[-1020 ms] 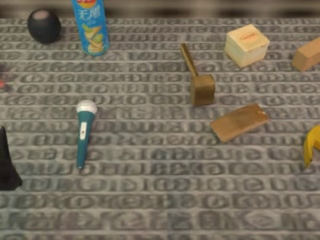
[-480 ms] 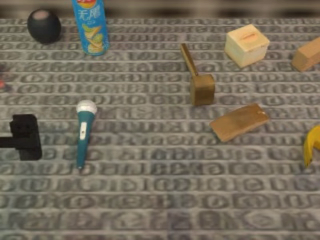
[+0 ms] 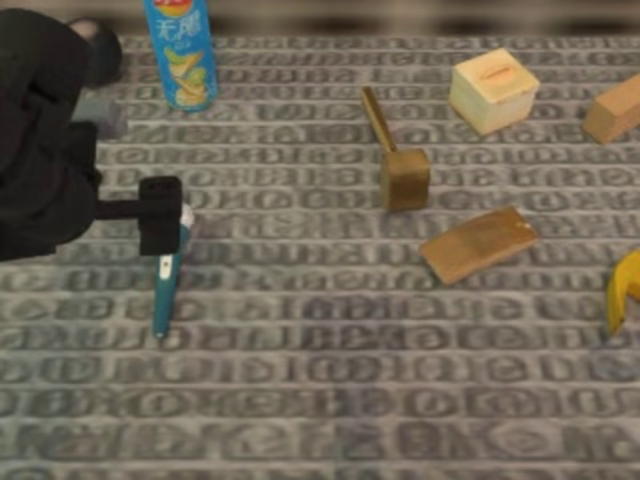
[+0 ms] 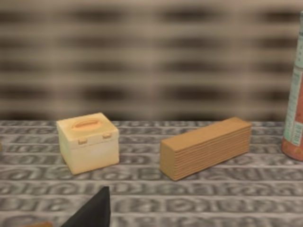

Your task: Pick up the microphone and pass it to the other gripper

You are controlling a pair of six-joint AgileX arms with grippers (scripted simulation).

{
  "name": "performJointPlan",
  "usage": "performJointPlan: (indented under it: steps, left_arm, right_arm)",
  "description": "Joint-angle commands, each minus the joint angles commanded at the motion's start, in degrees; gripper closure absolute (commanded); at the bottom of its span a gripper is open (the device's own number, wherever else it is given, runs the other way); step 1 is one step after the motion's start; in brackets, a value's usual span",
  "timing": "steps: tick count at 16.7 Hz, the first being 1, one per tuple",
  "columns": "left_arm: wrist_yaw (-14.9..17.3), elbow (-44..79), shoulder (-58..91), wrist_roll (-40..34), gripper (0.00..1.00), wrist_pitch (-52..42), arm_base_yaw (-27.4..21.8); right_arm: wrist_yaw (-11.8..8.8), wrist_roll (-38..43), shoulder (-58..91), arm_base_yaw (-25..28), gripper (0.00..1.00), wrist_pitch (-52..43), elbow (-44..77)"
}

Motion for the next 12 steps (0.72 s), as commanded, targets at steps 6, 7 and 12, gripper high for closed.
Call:
performJointPlan:
  steps: [6,7,12]
  left_arm:
    - [-0.46,10.46,16.12,-2.70,0.00,-8.82,-2.99]
    - [-0.48,10.83,16.69,-2.80,0.00,-9.19,-3.11]
    - [-0.44,10.56,16.66,-2.72,0.00,-8.89,-2.83]
  right_arm:
    - [0.00,0.00,0.00,0.00,0.00,0.00,0.00]
    - [0.00,0.00,0.00,0.00,0.00,0.00,0.00]
    - [0.00,0.00,0.00,0.00,0.00,0.00,0.00]
